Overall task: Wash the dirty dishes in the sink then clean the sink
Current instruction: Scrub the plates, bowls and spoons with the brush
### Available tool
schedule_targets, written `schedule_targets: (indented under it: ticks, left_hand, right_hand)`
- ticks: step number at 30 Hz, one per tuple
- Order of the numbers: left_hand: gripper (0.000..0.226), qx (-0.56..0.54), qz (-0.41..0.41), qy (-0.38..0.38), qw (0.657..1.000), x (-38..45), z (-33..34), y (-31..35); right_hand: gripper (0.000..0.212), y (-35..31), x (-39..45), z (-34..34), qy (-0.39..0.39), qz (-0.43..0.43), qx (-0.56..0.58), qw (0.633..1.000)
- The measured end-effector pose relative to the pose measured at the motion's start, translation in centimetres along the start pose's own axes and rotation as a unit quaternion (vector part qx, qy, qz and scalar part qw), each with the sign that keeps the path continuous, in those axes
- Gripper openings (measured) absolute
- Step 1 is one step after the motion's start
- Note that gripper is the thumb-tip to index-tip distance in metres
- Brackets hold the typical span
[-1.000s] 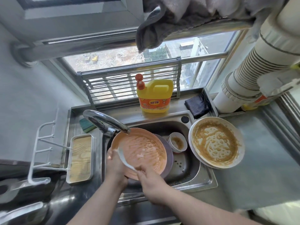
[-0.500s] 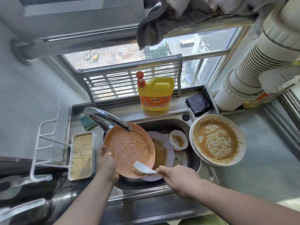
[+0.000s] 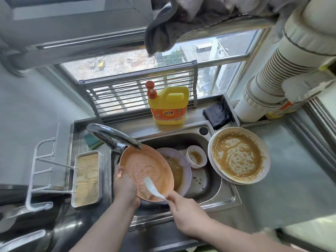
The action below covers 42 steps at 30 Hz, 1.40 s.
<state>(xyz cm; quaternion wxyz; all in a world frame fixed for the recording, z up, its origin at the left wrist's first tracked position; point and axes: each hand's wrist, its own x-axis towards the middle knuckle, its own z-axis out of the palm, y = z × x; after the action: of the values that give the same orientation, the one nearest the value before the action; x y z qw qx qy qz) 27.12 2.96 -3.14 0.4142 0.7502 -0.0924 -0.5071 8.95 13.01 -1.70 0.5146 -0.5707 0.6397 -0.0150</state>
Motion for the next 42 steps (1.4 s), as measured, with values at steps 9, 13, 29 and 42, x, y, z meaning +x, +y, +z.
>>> schedule_targets:
  ticks: [9,13,29,42]
  left_hand:
    - [0.026,0.000,-0.014,-0.004,1.000,0.8,-0.2,1.0]
    - [0.032,0.001,-0.030,-0.036,0.999,0.1,-0.1,0.1]
    - [0.028,-0.072,-0.018,-0.018,0.997,3.9,0.2,0.4]
    - [0.041,-0.003,-0.048,-0.159,0.986,-0.5,3.1,-0.4]
  right_hand:
    - [0.020,2.3,1.0,-0.6,0.040,0.022,0.034,0.998]
    - [0.029,-0.1,4.4,-1.5,0.067,0.001,0.035,0.997]
    - [0.024,0.8,3.0,-4.4,0.048,0.013,-0.014,0.999]
    - [0.018,5.3,4.3,-14.0,0.302,0.025,-0.071,0.950]
